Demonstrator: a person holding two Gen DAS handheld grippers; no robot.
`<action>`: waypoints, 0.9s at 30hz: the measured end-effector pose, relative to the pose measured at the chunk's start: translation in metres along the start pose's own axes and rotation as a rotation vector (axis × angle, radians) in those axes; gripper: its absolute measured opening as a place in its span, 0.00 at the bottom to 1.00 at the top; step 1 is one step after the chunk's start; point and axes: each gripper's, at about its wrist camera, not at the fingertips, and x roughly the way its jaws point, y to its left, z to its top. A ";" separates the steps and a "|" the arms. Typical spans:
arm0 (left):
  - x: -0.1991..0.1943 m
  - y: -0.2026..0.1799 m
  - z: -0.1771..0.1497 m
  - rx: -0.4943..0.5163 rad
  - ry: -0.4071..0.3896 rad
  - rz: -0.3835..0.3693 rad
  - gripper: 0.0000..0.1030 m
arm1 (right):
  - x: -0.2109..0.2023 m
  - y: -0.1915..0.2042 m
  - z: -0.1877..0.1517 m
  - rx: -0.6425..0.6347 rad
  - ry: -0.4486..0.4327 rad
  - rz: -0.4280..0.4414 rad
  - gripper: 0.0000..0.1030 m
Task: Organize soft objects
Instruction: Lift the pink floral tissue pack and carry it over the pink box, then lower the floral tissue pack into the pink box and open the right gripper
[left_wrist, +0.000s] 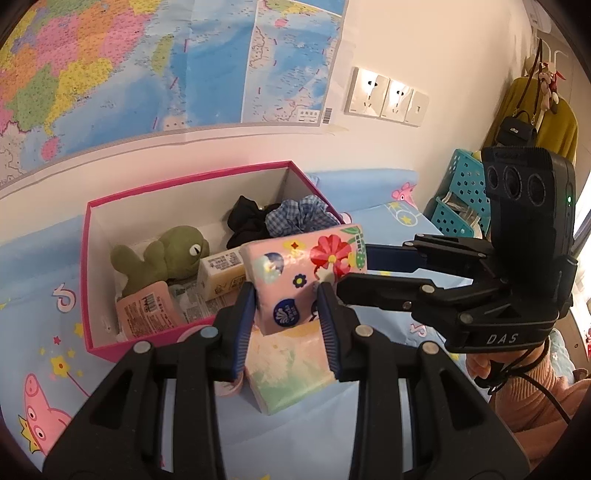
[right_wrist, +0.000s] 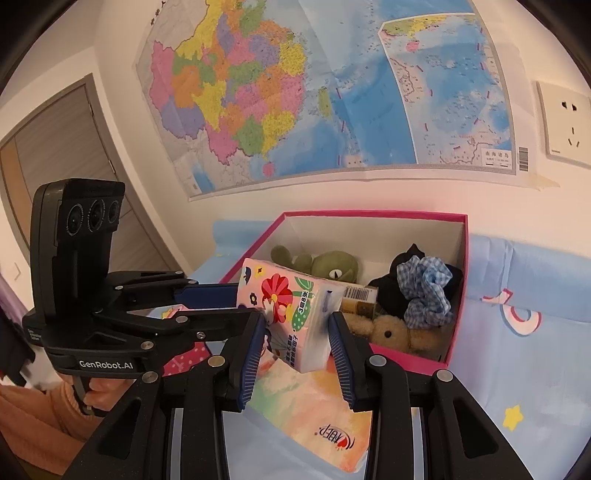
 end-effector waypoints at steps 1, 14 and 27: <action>0.000 0.000 0.001 0.000 -0.001 0.002 0.34 | 0.000 0.000 0.001 -0.003 0.000 -0.001 0.35; 0.007 0.006 0.007 -0.008 0.007 0.023 0.35 | 0.009 0.000 0.011 -0.014 0.002 -0.004 0.35; 0.015 0.010 0.015 -0.003 0.015 0.041 0.34 | 0.019 -0.004 0.018 -0.005 0.007 -0.006 0.35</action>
